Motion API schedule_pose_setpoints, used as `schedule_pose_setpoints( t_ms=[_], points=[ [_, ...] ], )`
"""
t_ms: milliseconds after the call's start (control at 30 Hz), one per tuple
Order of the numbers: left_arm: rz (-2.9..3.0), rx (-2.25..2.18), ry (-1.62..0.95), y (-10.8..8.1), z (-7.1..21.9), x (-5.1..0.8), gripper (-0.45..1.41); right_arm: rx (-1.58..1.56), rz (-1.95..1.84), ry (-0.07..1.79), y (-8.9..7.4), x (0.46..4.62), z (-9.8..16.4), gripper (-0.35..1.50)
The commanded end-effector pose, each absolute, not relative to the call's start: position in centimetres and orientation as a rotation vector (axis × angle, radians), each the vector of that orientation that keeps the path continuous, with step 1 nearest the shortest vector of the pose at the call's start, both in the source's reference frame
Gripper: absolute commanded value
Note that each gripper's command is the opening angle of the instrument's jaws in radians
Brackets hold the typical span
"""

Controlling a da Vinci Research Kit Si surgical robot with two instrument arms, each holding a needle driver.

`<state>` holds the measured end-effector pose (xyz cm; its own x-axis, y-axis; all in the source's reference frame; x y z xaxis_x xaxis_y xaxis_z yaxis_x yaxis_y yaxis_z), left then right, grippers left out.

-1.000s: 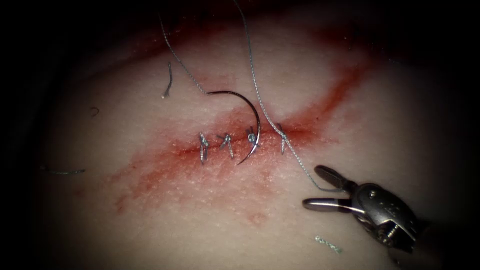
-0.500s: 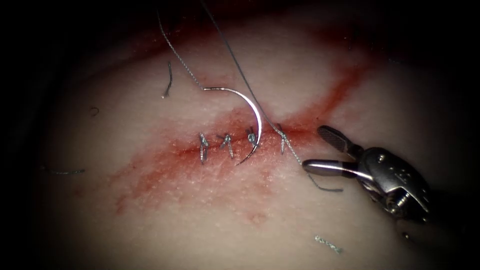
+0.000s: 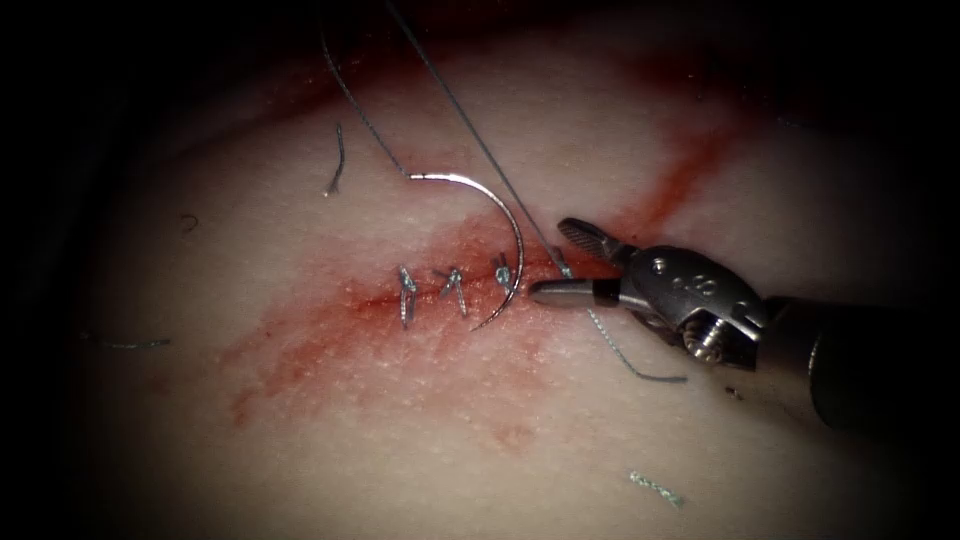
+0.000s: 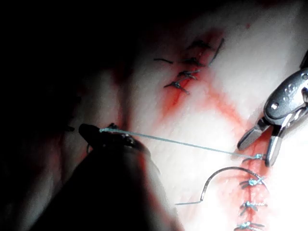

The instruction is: Wound Closure

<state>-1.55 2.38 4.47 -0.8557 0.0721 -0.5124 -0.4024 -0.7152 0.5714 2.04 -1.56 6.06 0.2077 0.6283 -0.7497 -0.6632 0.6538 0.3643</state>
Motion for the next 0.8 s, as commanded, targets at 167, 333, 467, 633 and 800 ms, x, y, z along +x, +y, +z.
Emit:
schedule_pose_setpoints(
  t_ms=[167,333,467,633,800],
  points=[
    [2.606,-0.680,1.038,2.38,4.48,-1.67,-0.45,-0.052,0.882,1.024,-1.48,2.16,6.14,1.37],
    [2.608,-0.684,1.045,2.34,4.43,-1.75,-0.45,-0.062,0.882,1.022,-1.47,2.26,6.24,1.40],
    [2.621,-0.682,1.055,2.31,4.35,-1.80,-0.45,-0.057,0.874,1.022,-1.47,2.37,6.32,1.40],
    [2.625,-0.686,1.055,2.29,4.26,-1.83,-0.45,-0.057,0.868,1.024,-1.43,2.48,6.40,1.38],
    [2.631,-0.683,1.056,2.26,4.20,-1.84,-0.45,-0.062,0.874,1.021,-1.39,2.59,6.42,1.38]
  ],
)
